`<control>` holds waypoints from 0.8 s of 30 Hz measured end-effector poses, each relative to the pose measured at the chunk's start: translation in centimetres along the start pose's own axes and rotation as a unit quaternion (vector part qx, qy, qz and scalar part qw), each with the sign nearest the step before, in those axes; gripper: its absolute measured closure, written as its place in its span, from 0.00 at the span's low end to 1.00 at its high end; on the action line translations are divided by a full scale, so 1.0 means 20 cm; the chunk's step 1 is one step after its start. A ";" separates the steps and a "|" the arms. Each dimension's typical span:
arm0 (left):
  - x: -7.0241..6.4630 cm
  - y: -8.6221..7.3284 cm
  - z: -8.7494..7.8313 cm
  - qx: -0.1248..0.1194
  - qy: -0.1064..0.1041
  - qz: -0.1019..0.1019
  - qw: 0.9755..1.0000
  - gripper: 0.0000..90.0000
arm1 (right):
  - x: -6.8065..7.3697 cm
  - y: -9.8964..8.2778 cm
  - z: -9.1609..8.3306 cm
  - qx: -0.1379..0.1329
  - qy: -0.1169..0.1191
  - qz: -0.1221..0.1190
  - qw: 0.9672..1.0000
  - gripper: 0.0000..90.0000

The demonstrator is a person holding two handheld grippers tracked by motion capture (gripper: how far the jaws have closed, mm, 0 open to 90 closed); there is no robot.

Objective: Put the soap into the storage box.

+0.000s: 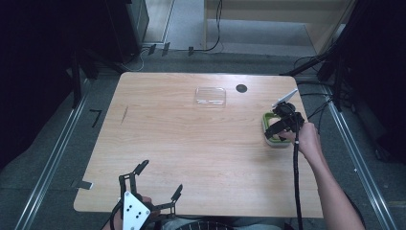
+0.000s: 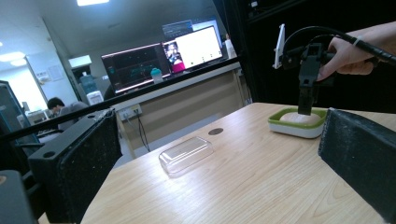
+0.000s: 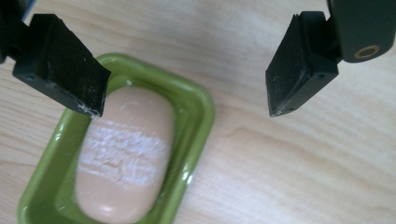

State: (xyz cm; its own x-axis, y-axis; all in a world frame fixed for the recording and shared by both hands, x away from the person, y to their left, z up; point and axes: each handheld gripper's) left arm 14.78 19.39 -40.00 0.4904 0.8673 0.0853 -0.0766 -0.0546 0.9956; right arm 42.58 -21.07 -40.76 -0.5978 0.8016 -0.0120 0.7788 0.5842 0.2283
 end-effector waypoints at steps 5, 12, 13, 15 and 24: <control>0.00 0.00 0.00 0.000 -0.001 0.001 1.000 0.00 | 0.05 -0.01 -0.03 0.004 0.002 -0.012 1.000 0.13; 0.00 0.00 0.00 0.000 -0.001 0.000 1.000 0.00 | 0.14 -0.04 -0.05 0.016 0.004 -0.047 0.999 0.10; 0.00 0.00 0.00 0.000 -0.001 0.001 1.000 0.00 | 0.16 -0.05 -0.05 0.016 0.004 -0.051 0.999 0.10; 0.00 0.00 0.00 0.000 -0.001 0.000 1.000 0.00 | 0.18 -0.06 -0.06 0.019 0.006 -0.060 0.998 0.10; 0.00 0.00 0.00 0.000 -0.001 0.001 1.000 0.00 | 0.28 -0.14 -0.08 0.030 0.006 -0.092 0.995 0.10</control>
State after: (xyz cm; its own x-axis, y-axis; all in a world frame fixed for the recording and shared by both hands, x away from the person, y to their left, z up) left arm 14.77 19.37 -39.99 0.4925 0.8658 0.0881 -0.0773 -0.0574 0.9954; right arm 36.76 -18.37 -39.97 -0.7332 0.6790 -0.0369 0.6658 0.7279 0.1640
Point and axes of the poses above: each handheld gripper's, and its own axes: z roughly forward along the jaws, y roughly out of its top, x roughly to its left, and after that the axes turned 13 degrees about -z, right-handed
